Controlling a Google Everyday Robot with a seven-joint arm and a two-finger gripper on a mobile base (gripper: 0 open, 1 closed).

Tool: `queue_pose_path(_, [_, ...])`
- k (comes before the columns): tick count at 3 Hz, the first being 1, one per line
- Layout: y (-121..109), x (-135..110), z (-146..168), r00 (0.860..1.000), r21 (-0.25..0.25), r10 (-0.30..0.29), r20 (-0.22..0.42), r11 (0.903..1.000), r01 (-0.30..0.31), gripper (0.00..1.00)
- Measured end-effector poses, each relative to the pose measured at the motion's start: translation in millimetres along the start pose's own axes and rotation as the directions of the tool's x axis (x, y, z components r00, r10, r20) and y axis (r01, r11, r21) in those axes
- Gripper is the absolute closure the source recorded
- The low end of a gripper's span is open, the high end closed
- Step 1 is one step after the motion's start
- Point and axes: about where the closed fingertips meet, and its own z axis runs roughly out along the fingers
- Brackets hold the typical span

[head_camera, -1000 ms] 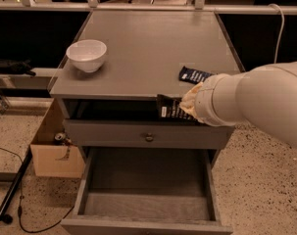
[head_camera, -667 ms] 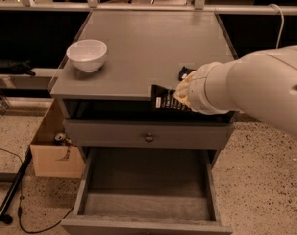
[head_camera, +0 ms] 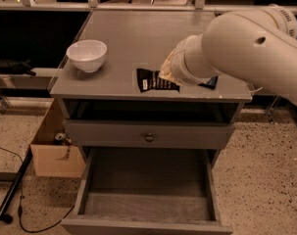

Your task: Pick rxbar chocolate from middle drawer and place on counter

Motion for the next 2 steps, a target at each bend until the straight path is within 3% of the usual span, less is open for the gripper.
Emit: queue_pose_path(2, [-31.5, -12.1, 42.5, 0.999, -0.065, -0.045, -0.015, 0.9969, 0.044, 1.0])
